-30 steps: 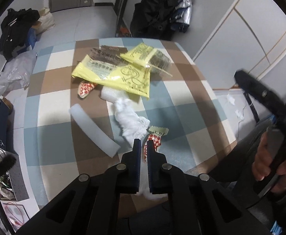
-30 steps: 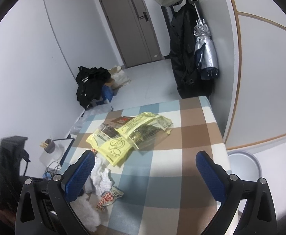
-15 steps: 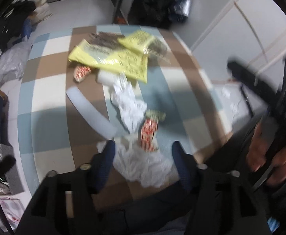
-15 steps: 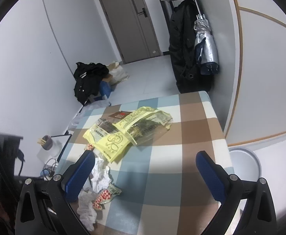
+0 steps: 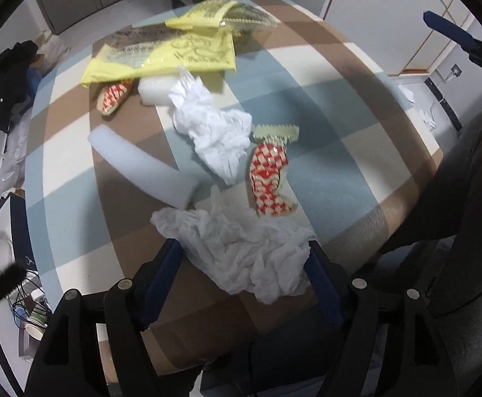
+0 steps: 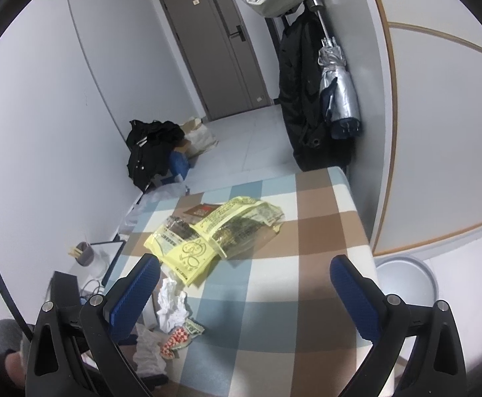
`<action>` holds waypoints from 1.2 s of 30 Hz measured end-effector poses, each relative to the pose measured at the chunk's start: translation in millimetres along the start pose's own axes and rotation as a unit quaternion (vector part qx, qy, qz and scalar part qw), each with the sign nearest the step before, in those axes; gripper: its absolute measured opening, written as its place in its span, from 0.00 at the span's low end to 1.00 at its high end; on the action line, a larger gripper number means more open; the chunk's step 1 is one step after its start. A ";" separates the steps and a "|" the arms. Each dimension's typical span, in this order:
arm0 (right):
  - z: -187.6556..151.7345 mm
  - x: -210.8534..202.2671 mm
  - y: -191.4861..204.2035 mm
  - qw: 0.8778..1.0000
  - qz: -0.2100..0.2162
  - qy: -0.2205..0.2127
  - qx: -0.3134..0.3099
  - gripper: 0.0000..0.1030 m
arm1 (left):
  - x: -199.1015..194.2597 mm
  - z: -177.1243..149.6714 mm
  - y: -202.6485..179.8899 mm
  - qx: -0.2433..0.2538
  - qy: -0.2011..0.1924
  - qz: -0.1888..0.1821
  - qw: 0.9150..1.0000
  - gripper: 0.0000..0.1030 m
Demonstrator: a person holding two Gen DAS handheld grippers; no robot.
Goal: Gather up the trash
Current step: 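Close the left gripper on the crumpled white tissue, then lift the tissue with the left gripper while the right gripper grasps another white tissue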
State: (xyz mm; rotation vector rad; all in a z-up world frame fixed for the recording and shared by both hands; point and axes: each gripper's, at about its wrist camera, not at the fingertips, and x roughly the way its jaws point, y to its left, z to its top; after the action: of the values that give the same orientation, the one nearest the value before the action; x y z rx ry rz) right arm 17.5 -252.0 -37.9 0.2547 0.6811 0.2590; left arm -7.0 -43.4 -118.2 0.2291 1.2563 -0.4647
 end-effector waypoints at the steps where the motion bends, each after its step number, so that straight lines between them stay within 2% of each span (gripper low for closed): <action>1: 0.7 -1.4 0.0 1.000 0.001 -0.002 -0.001 1.00 | -1.4 0.9 0.7 0.000 -0.006 0.002 1.000 0.71; 3: 1.8 -5.2 -0.2 1.000 0.003 -0.008 -0.003 1.00 | -2.8 2.2 2.2 0.002 -0.013 0.005 1.000 0.70; 4: 2.0 -7.1 -0.1 1.000 0.004 -0.010 -0.004 1.00 | -2.8 2.6 3.5 0.002 -0.013 0.004 1.000 0.67; 5: 2.2 -9.4 -0.2 1.000 0.006 -0.013 -0.005 1.00 | -2.4 2.5 4.2 0.001 -0.009 -0.003 1.000 0.58; 9: 2.1 -15.2 -2.3 1.000 0.008 -0.019 -0.005 1.00 | -1.6 2.8 6.4 0.000 -0.011 -0.007 1.000 0.34; 10: 2.2 -16.6 -2.9 1.000 0.009 -0.020 -0.004 1.00 | -2.4 4.3 7.6 -0.003 -0.011 -0.015 1.000 0.21; 14: 1.7 -20.9 -3.9 1.000 0.009 -0.022 -0.003 1.00 | -2.3 6.4 9.7 -0.024 -0.007 -0.031 0.999 0.11; 19: 0.0 -22.1 -3.7 1.000 0.007 -0.022 -0.004 1.00 | -17.2 1.4 4.3 -0.010 -0.022 -0.016 1.000 0.10; 23: -1.9 -21.7 -3.6 1.000 0.004 -0.018 -0.005 1.00 | -28.9 -0.1 11.0 -0.025 -0.028 -0.026 0.999 0.10; 28: -5.0 -14.3 -1.5 1.000 -0.001 -0.005 -0.006 1.00 | -50.0 -0.1 17.6 -0.034 -0.061 -0.028 0.997 0.10; 32: -8.0 -6.0 4.2 1.000 0.003 0.009 -0.010 1.00 | -68.2 4.9 30.7 -0.073 -0.103 -0.049 0.991 0.10; 36: -11.6 3.6 12.7 0.999 0.016 0.026 -0.015 1.00 | -86.8 10.5 45.8 -0.121 -0.159 -0.063 0.978 0.10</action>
State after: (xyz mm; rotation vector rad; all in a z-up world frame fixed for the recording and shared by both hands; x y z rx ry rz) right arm 10.8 -237.2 -44.8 0.2304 0.7246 0.3063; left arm 2.8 11.1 -36.6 -0.1294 1.0034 -0.4316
